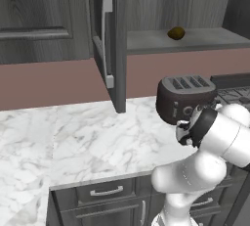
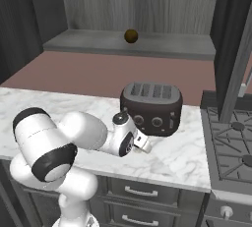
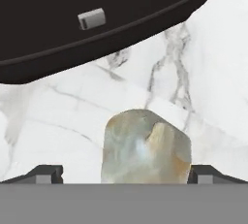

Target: Pick the avocado, garlic from the counter and place them in the cabinet. Then close the cabinet.

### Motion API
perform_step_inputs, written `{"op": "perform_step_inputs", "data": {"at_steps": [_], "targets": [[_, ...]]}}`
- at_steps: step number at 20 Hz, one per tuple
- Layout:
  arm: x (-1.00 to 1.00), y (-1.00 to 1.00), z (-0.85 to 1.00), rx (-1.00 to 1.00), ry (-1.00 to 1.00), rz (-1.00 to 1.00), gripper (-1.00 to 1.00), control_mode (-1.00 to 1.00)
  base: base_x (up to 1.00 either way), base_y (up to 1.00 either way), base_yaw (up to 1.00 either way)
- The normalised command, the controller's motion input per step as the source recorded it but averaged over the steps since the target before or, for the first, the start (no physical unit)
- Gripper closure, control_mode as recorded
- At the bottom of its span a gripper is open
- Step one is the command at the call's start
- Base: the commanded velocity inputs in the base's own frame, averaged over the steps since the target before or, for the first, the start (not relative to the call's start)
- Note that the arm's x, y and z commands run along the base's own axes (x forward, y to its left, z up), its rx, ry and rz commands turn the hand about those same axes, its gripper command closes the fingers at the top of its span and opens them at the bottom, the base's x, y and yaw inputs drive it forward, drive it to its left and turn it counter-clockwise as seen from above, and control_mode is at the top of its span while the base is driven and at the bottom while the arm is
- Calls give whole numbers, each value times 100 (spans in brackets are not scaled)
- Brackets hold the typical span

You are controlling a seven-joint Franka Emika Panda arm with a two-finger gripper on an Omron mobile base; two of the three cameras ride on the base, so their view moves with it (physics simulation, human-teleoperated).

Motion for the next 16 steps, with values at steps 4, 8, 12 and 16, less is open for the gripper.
{"op": "perform_step_inputs", "data": {"at_steps": [4, 8, 12, 16], "targets": [[14, -14, -42, 0, 3, -5, 100, -100, 0, 0, 0], [-6, -22, -31, 1, 5, -9, 100, -100, 0, 0, 0], [-92, -52, 51, 22, -10, -3, 100, -100, 0, 0, 0], [-100, -48, 100, 23, -27, 0, 100, -100, 0, 0, 0]]}}
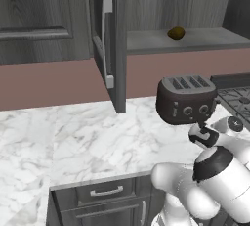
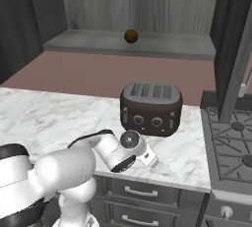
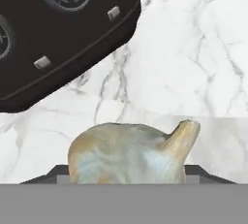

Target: Pick the avocado, garlic from the counter and place them in the cabinet. Then close the cabinet.

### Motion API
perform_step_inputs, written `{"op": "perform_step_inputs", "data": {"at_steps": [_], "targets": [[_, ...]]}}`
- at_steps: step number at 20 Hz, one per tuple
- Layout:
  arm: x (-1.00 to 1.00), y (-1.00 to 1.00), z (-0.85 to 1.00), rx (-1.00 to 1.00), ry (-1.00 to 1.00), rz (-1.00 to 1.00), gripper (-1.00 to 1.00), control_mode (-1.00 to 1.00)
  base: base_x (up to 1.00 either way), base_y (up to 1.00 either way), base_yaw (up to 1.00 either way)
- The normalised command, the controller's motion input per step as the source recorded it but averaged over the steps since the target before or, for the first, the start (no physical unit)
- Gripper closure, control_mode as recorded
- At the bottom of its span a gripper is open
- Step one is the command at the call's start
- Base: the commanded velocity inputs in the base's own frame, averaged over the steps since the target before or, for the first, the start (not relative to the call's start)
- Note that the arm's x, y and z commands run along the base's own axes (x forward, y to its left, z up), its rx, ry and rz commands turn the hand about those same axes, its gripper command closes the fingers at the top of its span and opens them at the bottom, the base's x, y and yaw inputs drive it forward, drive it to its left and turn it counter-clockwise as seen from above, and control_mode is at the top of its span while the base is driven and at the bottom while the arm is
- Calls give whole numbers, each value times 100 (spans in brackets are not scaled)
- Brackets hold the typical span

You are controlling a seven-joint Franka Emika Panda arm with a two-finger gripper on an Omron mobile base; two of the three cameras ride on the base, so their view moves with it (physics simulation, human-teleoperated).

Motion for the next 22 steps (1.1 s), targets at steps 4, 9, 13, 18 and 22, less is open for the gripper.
{"op": "perform_step_inputs", "data": {"at_steps": [4, 9, 13, 18, 22], "targets": [[-63, -27, 100, 14, -25, 0, 100, -100, 0, 0, 0], [-4, -32, 100, 19, -6, 0, 100, -100, 0, 0, 0], [8, -31, 100, 10, 11, 0, 100, -100, 0, 0, 0], [7, -28, 100, 1, 9, 0, 100, -100, 0, 0, 0], [0, -16, 100, -1, 0, 0, 100, -100, 0, 0, 0]]}}
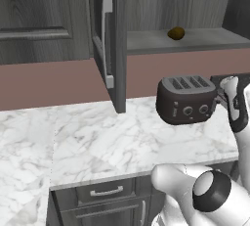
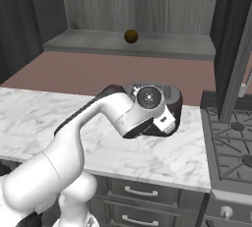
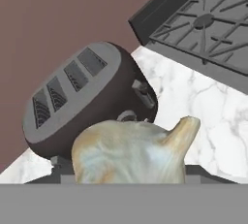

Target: Pick the avocado, garlic from the counter and place them in the cabinet. Then close the cabinet.

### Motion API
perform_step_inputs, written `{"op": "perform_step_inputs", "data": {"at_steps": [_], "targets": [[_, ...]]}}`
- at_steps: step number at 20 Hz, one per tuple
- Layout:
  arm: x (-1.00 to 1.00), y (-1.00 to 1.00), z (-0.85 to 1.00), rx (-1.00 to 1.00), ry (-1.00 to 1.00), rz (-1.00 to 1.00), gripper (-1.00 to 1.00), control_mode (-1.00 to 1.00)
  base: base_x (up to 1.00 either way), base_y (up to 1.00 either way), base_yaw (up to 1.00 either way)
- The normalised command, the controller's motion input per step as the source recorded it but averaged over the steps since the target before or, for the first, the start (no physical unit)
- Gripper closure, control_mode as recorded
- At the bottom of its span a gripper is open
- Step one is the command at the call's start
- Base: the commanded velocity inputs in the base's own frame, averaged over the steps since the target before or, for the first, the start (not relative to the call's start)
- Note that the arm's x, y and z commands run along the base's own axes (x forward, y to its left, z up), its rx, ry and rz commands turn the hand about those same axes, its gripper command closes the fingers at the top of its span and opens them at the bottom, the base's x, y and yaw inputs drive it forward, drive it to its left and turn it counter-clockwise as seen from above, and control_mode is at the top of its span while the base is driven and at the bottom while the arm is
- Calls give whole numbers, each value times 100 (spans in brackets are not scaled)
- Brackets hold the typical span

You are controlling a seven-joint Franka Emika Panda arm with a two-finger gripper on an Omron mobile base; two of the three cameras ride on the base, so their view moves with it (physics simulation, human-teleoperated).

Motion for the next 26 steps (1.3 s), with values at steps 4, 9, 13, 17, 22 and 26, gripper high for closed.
{"op": "perform_step_inputs", "data": {"at_steps": [4, 9, 13, 17, 22, 26], "targets": [[16, 0, 100, -1, -9, 0, 100, -100, 0, 0, 0], [45, 0, 100, -2, -13, 4, 100, -100, 0, 0, 0], [44, 2, 100, -8, -17, 5, 100, -100, 0, 0, 0], [14, 5, 100, -13, -15, 0, 100, -100, 0, 0, 0], [55, 17, 32, -19, -18, 0, 100, -100, 0, 0, 0], [100, 31, -9, -21, -1, 0, 100, -100, 0, 0, 0]]}}
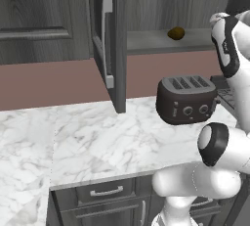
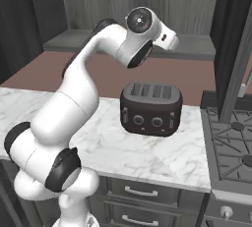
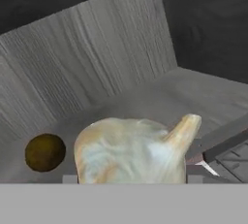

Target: Pick the avocado, garlic from the counter and place them in the cabinet. Then close the cabinet.

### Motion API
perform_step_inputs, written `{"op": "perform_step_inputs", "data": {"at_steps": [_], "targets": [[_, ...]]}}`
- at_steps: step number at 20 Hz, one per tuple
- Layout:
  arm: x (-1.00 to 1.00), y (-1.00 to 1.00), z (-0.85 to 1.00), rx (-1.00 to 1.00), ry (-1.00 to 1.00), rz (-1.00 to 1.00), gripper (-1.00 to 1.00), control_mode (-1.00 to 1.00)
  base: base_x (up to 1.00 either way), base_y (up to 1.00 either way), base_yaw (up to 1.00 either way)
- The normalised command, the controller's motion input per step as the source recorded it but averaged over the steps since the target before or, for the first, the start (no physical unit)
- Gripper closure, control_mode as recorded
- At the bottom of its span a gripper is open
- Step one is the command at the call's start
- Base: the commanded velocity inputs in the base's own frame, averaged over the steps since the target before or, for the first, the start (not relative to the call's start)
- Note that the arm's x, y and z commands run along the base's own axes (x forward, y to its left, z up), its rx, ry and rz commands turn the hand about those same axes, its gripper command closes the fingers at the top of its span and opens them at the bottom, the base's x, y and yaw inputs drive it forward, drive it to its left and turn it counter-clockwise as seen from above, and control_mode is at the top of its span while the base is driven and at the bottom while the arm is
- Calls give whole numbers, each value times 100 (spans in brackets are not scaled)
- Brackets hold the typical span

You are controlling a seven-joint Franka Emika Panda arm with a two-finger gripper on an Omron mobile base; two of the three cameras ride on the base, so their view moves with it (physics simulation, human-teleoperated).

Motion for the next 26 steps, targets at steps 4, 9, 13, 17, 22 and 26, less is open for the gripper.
{"op": "perform_step_inputs", "data": {"at_steps": [4, 9, 13, 17, 22, 26], "targets": [[100, 11, 0, -12, 14, 3, 100, -100, 0, 0, 0], [98, 0, -13, -6, 31, 7, 100, -100, 0, 0, 0], [74, 0, -33, 0, 8, 7, 100, -100, 0, 0, 0], [51, 0, -48, 0, -1, 4, -100, -100, 0, 0, 0], [0, -9, -38, 0, -19, 0, -100, -100, 0, 0, 0], [-18, -4, -19, 0, -28, 2, -100, -100, 0, 0, 0]]}}
